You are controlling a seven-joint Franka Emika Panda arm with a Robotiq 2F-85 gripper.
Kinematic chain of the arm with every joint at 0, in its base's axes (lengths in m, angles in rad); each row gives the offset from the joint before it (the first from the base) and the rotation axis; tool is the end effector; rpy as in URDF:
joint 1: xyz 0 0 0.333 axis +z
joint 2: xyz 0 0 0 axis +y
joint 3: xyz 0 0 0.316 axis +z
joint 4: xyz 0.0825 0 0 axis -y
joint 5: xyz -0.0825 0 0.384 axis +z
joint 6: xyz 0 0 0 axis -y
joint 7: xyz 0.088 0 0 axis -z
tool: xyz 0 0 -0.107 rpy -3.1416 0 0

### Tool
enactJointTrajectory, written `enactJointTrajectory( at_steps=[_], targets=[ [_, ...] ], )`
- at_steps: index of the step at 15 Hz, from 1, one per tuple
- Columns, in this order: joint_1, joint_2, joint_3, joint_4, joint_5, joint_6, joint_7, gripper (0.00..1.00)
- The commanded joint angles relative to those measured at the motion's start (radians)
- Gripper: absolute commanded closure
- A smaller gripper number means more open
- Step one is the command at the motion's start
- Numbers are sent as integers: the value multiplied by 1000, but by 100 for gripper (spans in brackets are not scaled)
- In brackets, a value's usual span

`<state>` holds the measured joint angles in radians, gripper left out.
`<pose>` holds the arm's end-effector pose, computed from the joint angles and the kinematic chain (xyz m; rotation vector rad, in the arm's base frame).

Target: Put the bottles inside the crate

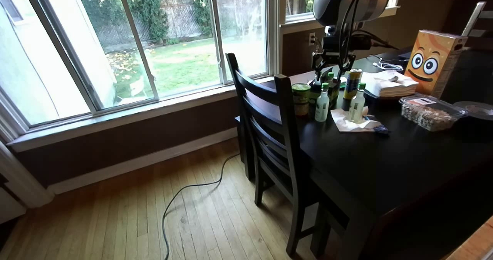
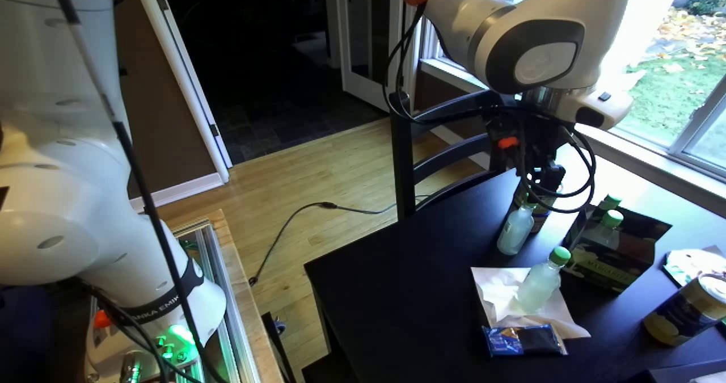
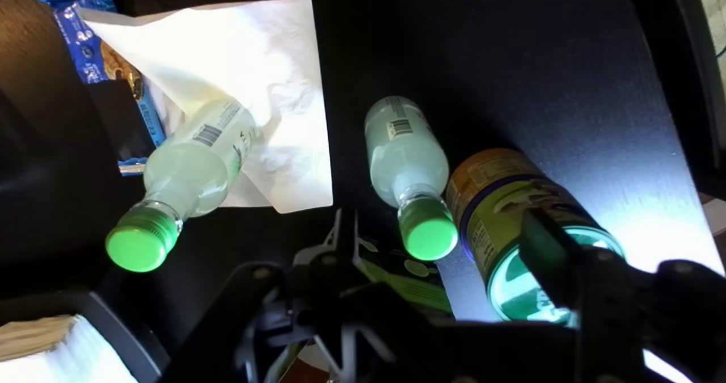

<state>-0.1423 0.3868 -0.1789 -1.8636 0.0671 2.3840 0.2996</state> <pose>0.6172 -0.1963 0.3266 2.9532 -0.9929 0.2192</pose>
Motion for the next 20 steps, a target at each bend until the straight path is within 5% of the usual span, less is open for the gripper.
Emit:
enactJointTrajectory(
  at_steps=[1, 6, 10, 16, 20],
  targets=[
    [8, 48, -13, 38, -34, 31, 4, 36],
    [3, 83, -8, 58, -30, 58, -6, 32],
    [1, 106, -3, 72, -24, 69, -15, 42],
    [-2, 113, 3, 84, -16, 66, -23, 92],
    [7, 54, -29, 94, -41, -22, 17, 93]
  ],
)
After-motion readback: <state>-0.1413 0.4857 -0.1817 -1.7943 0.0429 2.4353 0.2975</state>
